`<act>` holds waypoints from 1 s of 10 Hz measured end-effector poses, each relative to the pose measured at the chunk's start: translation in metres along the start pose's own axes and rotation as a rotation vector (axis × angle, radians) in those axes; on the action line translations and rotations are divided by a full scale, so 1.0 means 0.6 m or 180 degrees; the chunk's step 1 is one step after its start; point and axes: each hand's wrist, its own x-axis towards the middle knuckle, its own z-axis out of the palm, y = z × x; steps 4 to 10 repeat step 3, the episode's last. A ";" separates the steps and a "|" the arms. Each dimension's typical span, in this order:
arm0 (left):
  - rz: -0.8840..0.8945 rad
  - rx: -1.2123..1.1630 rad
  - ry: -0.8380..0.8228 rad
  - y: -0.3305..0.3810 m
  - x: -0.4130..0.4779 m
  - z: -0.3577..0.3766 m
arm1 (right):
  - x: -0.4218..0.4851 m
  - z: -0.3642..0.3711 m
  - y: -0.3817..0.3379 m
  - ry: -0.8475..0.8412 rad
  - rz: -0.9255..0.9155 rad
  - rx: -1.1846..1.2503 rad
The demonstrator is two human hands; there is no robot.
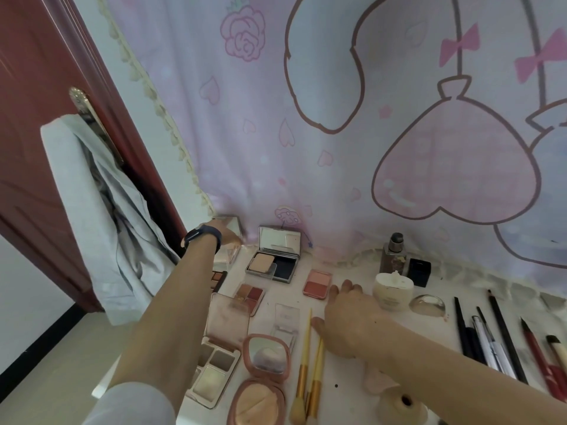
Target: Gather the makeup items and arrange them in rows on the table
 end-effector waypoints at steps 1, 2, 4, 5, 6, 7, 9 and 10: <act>0.0171 -0.0044 0.0047 0.003 -0.001 -0.007 | -0.002 -0.002 0.000 0.0006 -0.0018 -0.0074; 0.0182 -0.0036 0.0090 0.000 -0.013 -0.016 | -0.007 -0.008 -0.001 0.0075 -0.0084 -0.0136; 0.0190 -0.0238 0.0291 -0.005 -0.017 -0.027 | -0.009 -0.012 -0.004 0.0043 -0.0052 -0.0127; 0.0190 -0.0238 0.0291 -0.005 -0.017 -0.027 | -0.009 -0.012 -0.004 0.0043 -0.0052 -0.0127; 0.0190 -0.0238 0.0291 -0.005 -0.017 -0.027 | -0.009 -0.012 -0.004 0.0043 -0.0052 -0.0127; 0.0190 -0.0238 0.0291 -0.005 -0.017 -0.027 | -0.009 -0.012 -0.004 0.0043 -0.0052 -0.0127; 0.0190 -0.0238 0.0291 -0.005 -0.017 -0.027 | -0.009 -0.012 -0.004 0.0043 -0.0052 -0.0127; 0.0190 -0.0238 0.0291 -0.005 -0.017 -0.027 | -0.009 -0.012 -0.004 0.0043 -0.0052 -0.0127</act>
